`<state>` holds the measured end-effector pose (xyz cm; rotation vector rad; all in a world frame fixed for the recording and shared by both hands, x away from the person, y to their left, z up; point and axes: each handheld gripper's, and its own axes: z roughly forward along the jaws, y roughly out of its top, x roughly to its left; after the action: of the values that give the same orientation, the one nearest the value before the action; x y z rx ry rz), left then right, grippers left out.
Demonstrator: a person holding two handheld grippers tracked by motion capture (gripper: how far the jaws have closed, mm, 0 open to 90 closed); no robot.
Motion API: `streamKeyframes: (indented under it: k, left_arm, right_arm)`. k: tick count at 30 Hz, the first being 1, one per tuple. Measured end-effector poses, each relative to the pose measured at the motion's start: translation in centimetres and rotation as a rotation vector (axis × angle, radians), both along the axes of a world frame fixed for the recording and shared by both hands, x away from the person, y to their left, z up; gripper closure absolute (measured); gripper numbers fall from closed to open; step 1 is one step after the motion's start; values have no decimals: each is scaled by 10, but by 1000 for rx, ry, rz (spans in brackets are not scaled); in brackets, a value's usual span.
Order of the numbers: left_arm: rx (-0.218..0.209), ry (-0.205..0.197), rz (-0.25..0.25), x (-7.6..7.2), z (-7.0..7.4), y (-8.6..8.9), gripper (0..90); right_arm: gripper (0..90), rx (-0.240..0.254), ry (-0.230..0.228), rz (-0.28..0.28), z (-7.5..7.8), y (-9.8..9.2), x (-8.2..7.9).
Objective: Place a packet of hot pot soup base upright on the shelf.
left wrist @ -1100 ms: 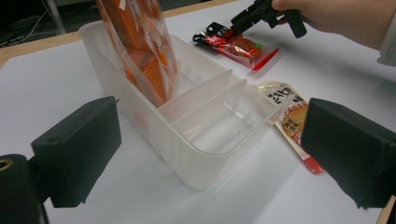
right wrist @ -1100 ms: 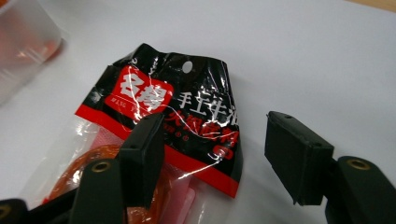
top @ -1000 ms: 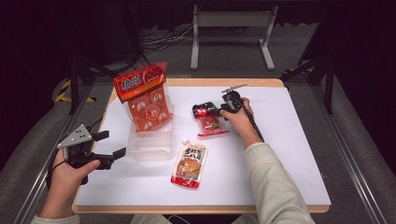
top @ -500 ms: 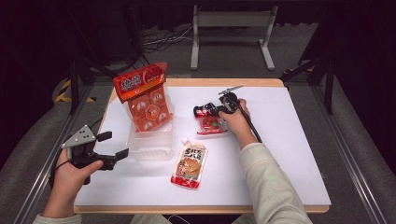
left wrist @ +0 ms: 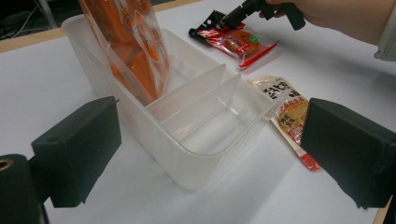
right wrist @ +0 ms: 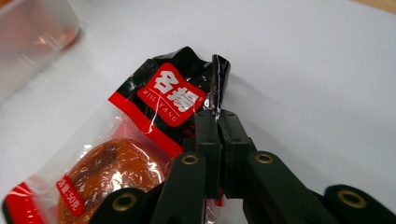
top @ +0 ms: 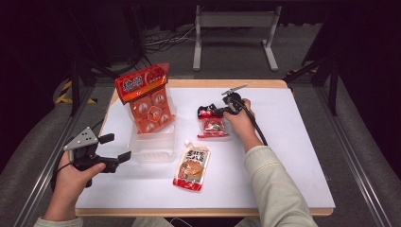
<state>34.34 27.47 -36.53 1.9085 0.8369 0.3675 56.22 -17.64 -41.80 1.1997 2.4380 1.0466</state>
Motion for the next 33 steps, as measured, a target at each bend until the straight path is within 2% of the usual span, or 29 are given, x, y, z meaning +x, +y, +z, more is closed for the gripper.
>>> streamKeyframes:
  k: [7, 10, 14, 21, 24, 33]
  left_arm:
    - [1, -4, -7, -1, 2, -2, 61]
    - [0, -3, -9, -2, 2, -3, 61]
    - [3, -5, -15, -2, 3, -4, 61]
    - [-8, -1, -25, -3, 6, -6, 61]
    - [-6, -13, -29, -4, 7, -8, 62]
    - [-17, -17, -47, -4, 9, -14, 60]
  right_arm:
    - [892, 39, -44, 23, 23, -3, -11]
    - [892, 72, -47, 28, 30, -8, -15]
    - [894, 93, -62, 37, 39, -13, -21]
    - [896, 125, -103, 71, 57, -17, -33]
    - [897, 149, -117, 102, 66, -16, -39]
    - [897, 139, -164, 149, 83, -15, -55]
